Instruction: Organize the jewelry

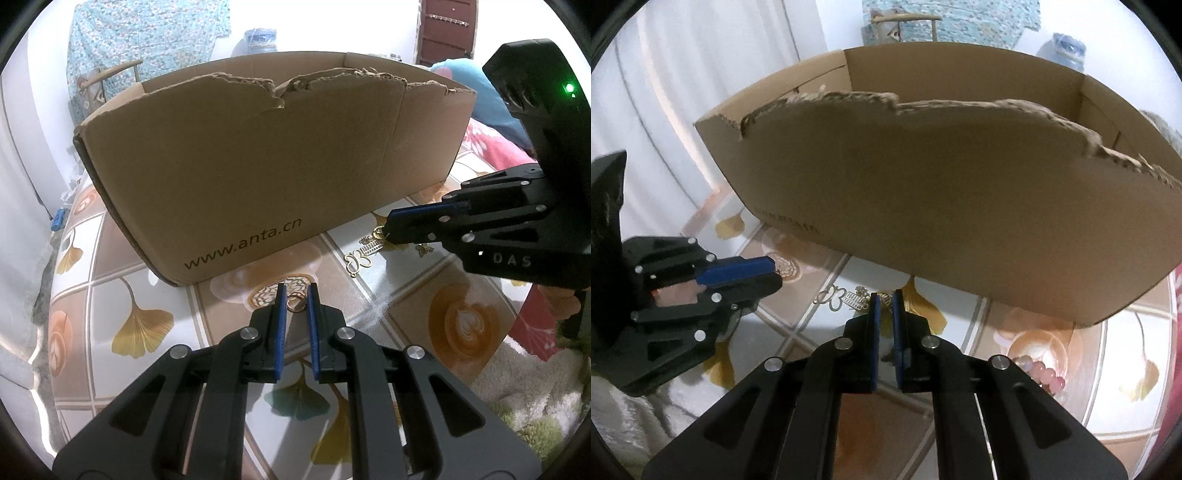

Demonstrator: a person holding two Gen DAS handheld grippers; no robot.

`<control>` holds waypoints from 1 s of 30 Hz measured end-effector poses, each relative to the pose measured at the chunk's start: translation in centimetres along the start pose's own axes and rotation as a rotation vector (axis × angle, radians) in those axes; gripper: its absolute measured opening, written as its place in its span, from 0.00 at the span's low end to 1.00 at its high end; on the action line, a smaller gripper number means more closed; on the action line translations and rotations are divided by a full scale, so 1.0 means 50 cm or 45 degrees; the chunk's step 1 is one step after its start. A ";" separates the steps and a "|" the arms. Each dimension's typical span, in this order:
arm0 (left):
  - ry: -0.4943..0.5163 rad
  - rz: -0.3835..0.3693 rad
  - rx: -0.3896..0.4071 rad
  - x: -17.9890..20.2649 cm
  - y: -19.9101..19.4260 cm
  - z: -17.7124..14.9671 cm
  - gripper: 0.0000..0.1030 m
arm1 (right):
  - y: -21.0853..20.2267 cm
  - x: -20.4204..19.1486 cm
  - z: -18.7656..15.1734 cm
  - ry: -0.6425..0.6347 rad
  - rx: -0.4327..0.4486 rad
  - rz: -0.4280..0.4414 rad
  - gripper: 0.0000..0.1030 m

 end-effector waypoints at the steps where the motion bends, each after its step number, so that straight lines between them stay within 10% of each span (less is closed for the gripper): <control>1: -0.001 0.000 0.000 0.001 0.001 0.001 0.10 | 0.002 -0.004 0.001 -0.013 0.001 -0.006 0.07; 17: 0.000 0.000 0.000 0.000 0.001 0.000 0.10 | 0.033 -0.066 0.018 -0.190 0.038 -0.097 0.23; 30: 0.000 0.000 0.000 0.002 0.002 0.001 0.10 | 0.003 -0.009 0.012 0.051 0.062 0.035 0.22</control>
Point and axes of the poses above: each gripper's, at about its wrist camera, not at the fingertips, and y roughly the way its jaws point, x to its right, z to its top, the point moved 9 cm from there along y, roughly the way its jaws point, and after that the axes turned 3 degrees about -y, right-handed, at the moved point
